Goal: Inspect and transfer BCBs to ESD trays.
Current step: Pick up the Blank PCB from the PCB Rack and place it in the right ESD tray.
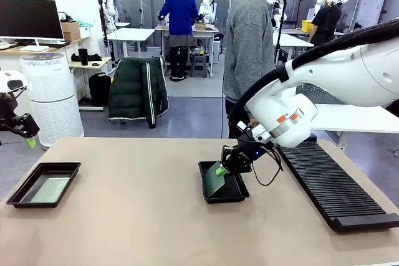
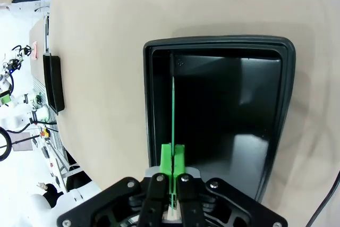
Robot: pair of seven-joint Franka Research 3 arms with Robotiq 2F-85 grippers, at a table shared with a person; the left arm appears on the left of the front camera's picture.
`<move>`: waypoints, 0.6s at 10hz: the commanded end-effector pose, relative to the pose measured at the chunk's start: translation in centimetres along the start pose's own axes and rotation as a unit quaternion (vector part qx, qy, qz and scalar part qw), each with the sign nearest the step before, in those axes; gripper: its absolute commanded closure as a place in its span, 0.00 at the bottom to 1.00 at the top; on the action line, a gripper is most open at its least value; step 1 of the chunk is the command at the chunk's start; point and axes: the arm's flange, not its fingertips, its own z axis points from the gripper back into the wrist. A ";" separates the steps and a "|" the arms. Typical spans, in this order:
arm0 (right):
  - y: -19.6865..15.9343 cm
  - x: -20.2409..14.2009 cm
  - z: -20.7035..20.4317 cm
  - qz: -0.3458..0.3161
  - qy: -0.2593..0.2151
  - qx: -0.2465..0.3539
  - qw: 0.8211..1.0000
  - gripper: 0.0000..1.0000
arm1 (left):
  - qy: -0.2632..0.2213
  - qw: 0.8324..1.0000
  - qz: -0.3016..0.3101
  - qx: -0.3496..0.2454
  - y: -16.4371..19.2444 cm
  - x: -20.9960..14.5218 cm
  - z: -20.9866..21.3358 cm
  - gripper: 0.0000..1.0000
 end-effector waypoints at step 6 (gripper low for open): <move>-0.4 0.1 0.1 -0.005 -0.001 0.000 1.000 0.98 | -0.006 1.000 0.001 0.002 0.1 -0.1 -0.3 0.00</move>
